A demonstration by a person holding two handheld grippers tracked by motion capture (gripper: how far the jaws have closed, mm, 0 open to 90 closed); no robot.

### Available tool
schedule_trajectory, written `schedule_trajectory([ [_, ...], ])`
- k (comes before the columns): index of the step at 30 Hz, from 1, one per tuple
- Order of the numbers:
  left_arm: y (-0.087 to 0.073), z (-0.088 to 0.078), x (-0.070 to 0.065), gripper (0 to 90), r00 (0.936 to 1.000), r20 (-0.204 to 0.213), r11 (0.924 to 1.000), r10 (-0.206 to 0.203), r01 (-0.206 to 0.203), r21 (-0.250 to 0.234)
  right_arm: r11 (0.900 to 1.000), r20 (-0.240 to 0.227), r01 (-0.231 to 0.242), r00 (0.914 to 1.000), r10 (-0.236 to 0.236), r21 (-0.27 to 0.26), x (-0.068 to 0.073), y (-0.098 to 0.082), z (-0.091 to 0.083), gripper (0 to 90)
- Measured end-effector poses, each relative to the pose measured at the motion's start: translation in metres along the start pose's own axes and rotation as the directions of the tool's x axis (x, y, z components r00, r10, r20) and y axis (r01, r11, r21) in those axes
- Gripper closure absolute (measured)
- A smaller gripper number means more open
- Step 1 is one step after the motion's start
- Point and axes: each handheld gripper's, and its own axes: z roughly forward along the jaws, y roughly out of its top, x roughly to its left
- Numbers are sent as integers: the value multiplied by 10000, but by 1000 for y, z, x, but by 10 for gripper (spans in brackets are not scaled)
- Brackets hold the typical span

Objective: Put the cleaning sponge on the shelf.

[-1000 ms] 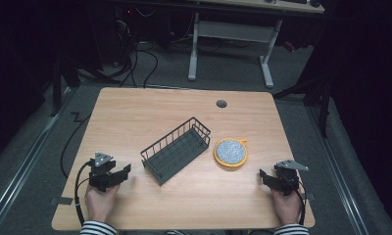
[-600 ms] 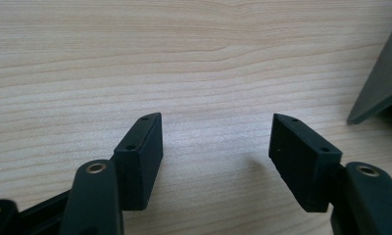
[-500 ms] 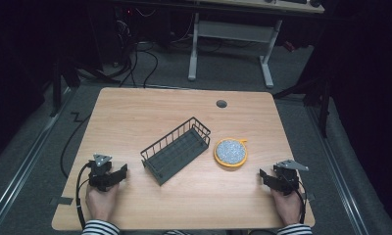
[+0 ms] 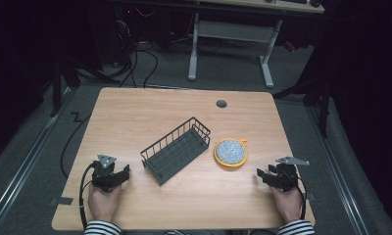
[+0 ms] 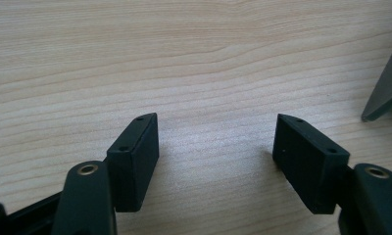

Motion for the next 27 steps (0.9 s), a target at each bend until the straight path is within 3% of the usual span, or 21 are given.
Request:
schedule_trajectory([
  [5,0,0,0,340,10000,21,10000,2,-2,0,9994,-274,124,9995,-133,-332,8,21,-3,435],
  [6,0,0,0,338,10000,36,10000,1,-1,7,9990,-352,223,9991,-237,-388,13,34,-4,440],
  [12,0,0,0,334,10000,43,10000,17,-17,5,9993,-844,352,9958,-364,-160,20,61,2,459],
  [19,0,0,0,321,9999,112,9999,88,-89,64,9912,-962,684,9937,-576,1135,29,90,21,462],
  [21,0,0,0,317,9999,123,10000,76,-77,45,9804,-1093,767,9924,-574,1816,31,99,32,458],
  [24,0,0,0,315,9999,127,10000,76,-77,50,9720,-896,916,9933,-737,2165,32,104,38,446],
  [25,0,0,0,314,9999,136,9999,86,-87,58,9630,-775,866,9946,-689,2552,32,111,45,424],
  [27,0,0,0,313,9999,141,9999,85,-86,55,9608,-729,874,9948,-706,2633,32,113,47,426],
])
